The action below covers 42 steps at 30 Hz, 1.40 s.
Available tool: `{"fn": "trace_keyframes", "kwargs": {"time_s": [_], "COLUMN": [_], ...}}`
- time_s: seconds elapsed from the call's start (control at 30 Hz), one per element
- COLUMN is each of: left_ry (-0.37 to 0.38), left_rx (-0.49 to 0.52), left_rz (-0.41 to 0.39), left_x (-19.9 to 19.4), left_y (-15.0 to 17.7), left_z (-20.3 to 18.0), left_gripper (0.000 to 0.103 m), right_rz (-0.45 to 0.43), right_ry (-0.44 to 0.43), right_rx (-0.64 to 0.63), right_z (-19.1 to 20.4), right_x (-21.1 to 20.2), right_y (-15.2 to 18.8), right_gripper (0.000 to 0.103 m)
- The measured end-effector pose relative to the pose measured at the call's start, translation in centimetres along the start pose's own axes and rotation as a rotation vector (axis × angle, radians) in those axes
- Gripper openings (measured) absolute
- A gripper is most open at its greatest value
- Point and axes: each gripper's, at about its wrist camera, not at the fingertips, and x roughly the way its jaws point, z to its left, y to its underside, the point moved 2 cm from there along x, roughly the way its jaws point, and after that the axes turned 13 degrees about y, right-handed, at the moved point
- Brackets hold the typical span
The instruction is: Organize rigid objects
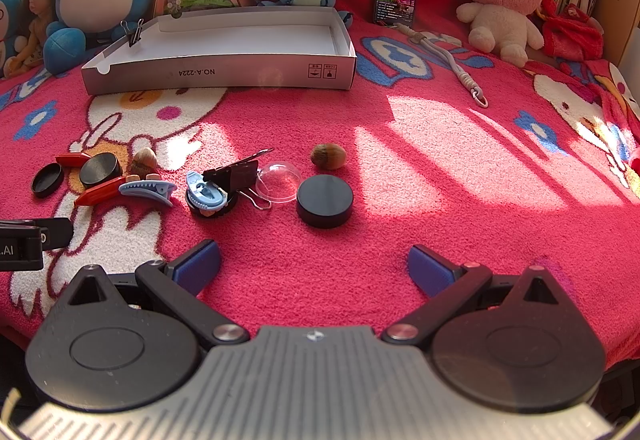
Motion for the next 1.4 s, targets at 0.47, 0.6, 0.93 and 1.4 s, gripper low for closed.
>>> {"fn": "trace_keyframes", "kwargs": {"time_s": [0.47,0.6,0.93,1.4], "left_ry": [0.000,0.000,0.000,0.007], "left_rx": [0.000,0.000,0.000,0.007], "left_rz": [0.000,-0.001,-0.001,0.002], "left_x": [0.00,0.00,0.00,-0.01], "left_y": [0.00,0.00,-0.01,-0.02], "left_z": [0.00,0.00,0.00,0.06], "left_gripper": [0.103,0.103,0.103,0.103], "right_rz": [0.000,0.000,0.000,-0.025], "right_ry": [0.001,0.001,0.001,-0.008], "right_rx": [0.000,0.000,0.000,0.017], "right_z": [0.03,0.03,0.00,-0.37], "right_x": [-0.04,-0.04,-0.09,-0.16], "right_y": [-0.02,-0.04,-0.01,0.46], "right_gripper": [0.103,0.103,0.103,0.103]}}
